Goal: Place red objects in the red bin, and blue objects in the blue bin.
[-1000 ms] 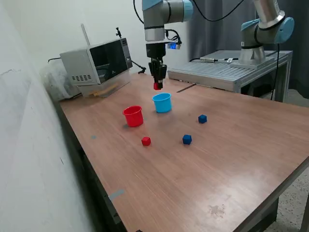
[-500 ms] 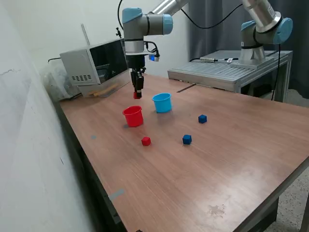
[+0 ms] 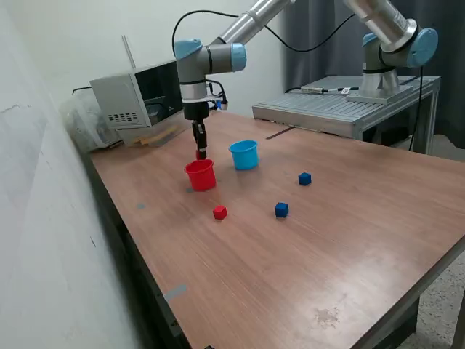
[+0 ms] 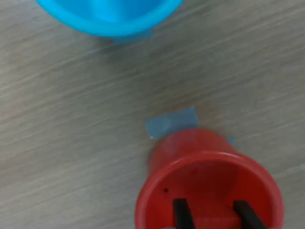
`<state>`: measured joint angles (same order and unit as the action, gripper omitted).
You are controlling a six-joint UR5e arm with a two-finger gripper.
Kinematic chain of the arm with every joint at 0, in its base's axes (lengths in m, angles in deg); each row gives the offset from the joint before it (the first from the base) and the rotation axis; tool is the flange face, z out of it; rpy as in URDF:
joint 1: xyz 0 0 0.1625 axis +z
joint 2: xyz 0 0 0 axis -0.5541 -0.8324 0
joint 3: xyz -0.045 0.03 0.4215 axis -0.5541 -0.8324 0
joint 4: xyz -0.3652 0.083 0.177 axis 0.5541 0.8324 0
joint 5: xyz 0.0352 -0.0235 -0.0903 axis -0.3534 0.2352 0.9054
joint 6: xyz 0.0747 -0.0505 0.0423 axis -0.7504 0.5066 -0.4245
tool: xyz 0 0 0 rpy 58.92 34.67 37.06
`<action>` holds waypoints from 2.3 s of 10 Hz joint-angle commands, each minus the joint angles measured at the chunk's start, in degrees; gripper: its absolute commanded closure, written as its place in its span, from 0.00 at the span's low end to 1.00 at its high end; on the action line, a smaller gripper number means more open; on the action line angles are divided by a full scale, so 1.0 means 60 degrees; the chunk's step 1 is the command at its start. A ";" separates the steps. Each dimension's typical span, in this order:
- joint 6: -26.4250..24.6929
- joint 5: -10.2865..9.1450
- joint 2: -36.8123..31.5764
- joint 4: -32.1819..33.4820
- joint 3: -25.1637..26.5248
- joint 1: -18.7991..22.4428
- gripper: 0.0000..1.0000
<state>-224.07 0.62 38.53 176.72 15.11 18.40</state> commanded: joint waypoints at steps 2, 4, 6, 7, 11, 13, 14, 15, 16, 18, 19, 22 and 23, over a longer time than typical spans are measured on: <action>-0.0004 0.0011 0.0109 0.0268 -0.0184 -0.0066 1.00; 0.0011 0.0011 0.0095 0.0253 -0.0199 -0.0066 0.00; 0.0026 0.0011 0.0080 0.0253 -0.0155 -0.0037 0.00; 0.0200 -0.0004 0.0080 0.0224 -0.0213 0.0065 0.00; 0.1547 -0.0091 0.0021 -0.0183 -0.0811 0.1088 0.00; 0.2118 -0.0063 0.0123 -0.0420 -0.1470 0.1732 0.00; 0.2425 -0.0019 0.0240 -0.0450 -0.1633 0.1924 0.00; 0.2762 -0.0018 0.0516 -0.0493 -0.1925 0.2071 0.00; 0.3185 -0.0004 0.0896 -0.0639 -0.2348 0.2145 0.00; 0.3437 -0.0004 0.1630 -0.0801 -0.3024 0.2161 0.00; 0.3526 -0.0004 0.1952 -0.0801 -0.3273 0.2161 0.00; 0.3644 -0.0004 0.2890 -0.0801 -0.3642 0.2161 0.00; 0.3745 -0.0004 0.2950 -0.0801 -0.3569 0.2161 0.00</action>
<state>-202.24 0.60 54.72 171.93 -6.25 31.36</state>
